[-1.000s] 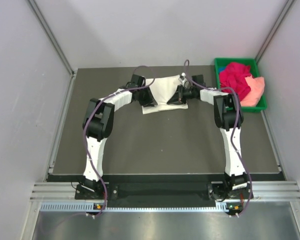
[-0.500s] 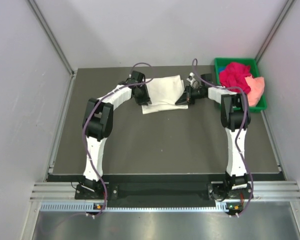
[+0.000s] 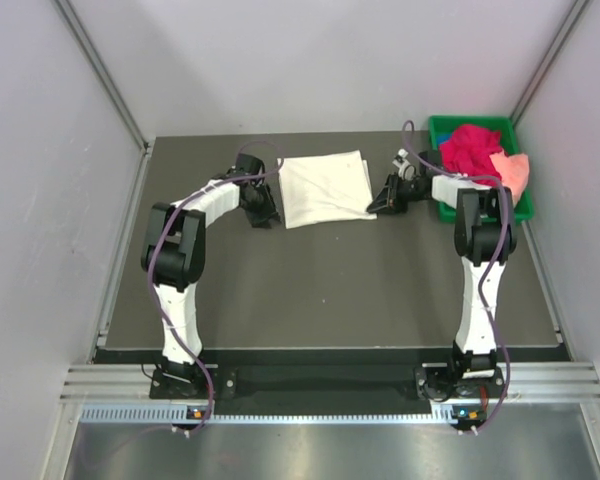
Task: Fold and stack the t-shirts
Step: Fold the tshirt
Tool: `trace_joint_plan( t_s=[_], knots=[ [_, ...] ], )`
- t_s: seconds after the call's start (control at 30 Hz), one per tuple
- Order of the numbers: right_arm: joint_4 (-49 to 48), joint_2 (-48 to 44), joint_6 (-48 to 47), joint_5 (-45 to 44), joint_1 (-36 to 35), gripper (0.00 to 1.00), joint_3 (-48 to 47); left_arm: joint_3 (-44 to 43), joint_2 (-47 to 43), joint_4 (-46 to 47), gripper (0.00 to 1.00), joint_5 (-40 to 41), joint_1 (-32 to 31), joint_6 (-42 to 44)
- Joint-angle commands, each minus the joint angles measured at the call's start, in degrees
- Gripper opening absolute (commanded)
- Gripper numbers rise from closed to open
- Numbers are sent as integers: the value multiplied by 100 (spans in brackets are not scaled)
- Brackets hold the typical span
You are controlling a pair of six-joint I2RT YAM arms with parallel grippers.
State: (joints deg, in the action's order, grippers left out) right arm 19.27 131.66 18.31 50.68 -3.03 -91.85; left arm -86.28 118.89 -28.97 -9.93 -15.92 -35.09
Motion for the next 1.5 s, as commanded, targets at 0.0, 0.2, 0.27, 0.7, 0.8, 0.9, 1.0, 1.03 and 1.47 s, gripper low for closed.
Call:
trace_joint_plan(
  t_s=[0.0,0.2,0.27,0.7,0.8,0.9,1.0,1.03,1.47],
  knots=[
    [-46,-623,-240,-813,83,25,97,286,-481,346,45,-368,1,108],
    [374,-1001,-835,-593,74,41,81,630,-420,805,46,-939,19,-15],
    [595,-1028,-995,-847,65,43,54,735,-393,1050,45,-1098,19,-94],
    [851,-677,-1268,-937,30,47,54,621,-7,1271,43,-1257,19,-191],
    [824,-553,-1259,-937,30,46,62,569,81,1245,40,-1239,19,-165],
    [772,-509,-1233,-945,4,46,106,481,160,1192,31,-1213,19,-138],
    [666,-466,-1189,-928,-66,47,98,375,266,1139,24,-1256,19,-147],
    [657,-396,-1172,-928,-93,46,80,349,301,1157,23,-1257,19,-156],
    [-256,-869,-539,-1699,-119,0,853,85,187,32,0,-228,395,-111]
  ],
)
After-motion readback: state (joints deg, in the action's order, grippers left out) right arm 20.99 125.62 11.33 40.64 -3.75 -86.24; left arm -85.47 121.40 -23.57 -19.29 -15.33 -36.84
